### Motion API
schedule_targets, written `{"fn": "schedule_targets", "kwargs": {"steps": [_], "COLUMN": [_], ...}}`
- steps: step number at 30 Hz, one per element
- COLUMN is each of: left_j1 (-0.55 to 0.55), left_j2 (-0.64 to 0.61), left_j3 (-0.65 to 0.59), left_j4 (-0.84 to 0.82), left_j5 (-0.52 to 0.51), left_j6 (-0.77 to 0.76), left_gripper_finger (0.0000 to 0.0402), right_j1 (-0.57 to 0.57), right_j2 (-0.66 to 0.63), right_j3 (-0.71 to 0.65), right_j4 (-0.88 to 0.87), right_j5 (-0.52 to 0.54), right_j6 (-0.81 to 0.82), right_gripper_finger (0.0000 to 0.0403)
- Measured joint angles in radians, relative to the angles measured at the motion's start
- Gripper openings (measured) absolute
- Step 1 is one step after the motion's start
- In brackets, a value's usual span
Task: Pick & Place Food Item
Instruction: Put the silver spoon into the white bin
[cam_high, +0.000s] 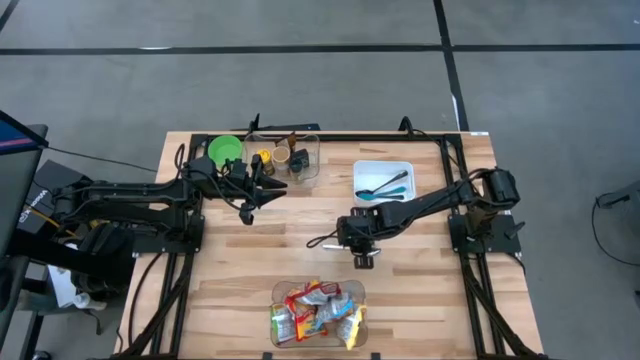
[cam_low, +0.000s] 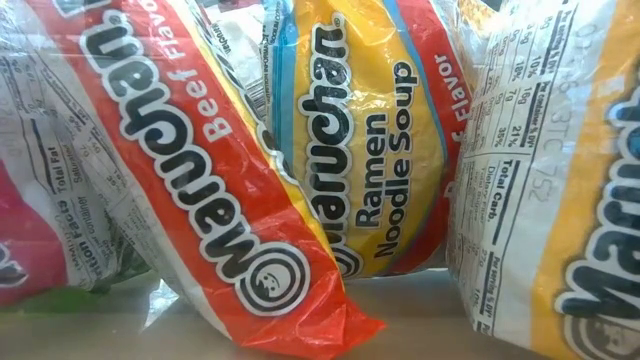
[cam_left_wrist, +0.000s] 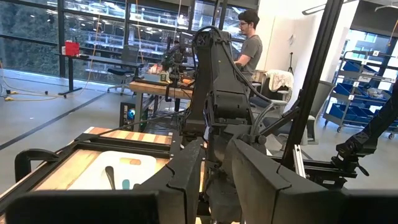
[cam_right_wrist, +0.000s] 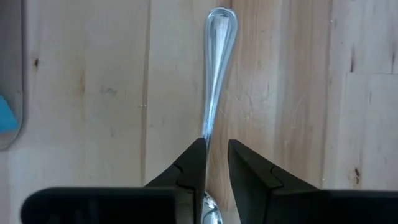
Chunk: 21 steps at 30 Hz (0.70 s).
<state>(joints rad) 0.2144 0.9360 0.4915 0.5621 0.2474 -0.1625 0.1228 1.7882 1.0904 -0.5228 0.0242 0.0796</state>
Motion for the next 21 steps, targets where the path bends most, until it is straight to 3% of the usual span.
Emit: {"fn": "schedule_targets", "kwargs": {"steps": [7, 21], "left_j1": [0.0, 0.0], "left_j2": [0.0, 0.0], "left_j3": [0.0, 0.0], "left_j4": [0.0, 0.0], "left_j5": [0.0, 0.0], "left_j6": [0.0, 0.0], "left_gripper_finger": [0.0085, 0.0085], "right_j1": [-0.008, -0.008], "right_j2": [0.0, 0.0], "right_j3": [0.0, 0.0], "right_j4": [0.004, 0.002], "right_j5": [0.0, 0.002], "right_j6": [0.001, 0.03], "right_gripper_finger": [0.0073, 0.0158]}}
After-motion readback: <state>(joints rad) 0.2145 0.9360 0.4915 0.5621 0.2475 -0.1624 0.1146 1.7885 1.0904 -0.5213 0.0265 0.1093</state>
